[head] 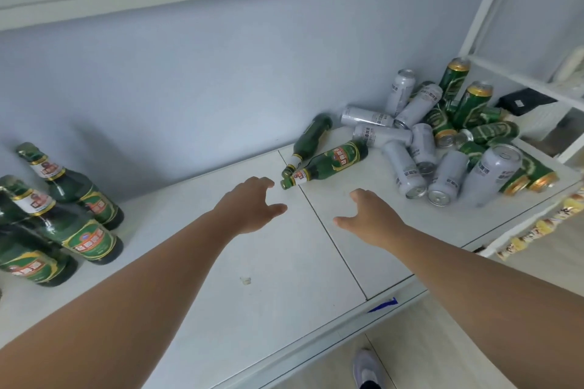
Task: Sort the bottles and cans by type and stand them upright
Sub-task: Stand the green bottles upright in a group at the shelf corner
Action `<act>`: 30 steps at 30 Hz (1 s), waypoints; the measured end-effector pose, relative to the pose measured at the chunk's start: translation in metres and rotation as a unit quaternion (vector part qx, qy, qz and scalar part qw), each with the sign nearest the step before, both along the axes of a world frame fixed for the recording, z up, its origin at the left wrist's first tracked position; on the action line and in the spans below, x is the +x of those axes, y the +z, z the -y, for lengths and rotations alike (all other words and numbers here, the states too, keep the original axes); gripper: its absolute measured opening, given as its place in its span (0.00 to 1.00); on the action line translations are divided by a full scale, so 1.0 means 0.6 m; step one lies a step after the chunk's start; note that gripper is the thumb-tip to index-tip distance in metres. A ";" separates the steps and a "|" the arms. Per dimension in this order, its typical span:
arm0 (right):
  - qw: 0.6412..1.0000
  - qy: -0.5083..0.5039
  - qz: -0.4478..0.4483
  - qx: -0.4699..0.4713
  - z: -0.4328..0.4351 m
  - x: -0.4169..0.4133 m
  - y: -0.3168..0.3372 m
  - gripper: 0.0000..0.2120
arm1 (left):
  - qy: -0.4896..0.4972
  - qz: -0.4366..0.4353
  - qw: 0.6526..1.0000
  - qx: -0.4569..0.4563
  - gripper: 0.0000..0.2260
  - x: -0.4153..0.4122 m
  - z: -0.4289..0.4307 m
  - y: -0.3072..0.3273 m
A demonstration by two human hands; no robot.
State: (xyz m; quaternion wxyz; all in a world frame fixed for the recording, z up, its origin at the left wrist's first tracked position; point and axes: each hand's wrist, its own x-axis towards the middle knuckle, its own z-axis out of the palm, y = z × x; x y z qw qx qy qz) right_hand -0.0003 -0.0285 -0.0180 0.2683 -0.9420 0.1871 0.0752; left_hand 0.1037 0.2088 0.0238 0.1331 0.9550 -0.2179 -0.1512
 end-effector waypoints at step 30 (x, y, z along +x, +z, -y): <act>0.918 0.298 0.062 -0.255 0.218 0.295 -0.041 0.31 | 0.227 -0.080 0.970 -0.025 0.29 0.187 0.166 -0.137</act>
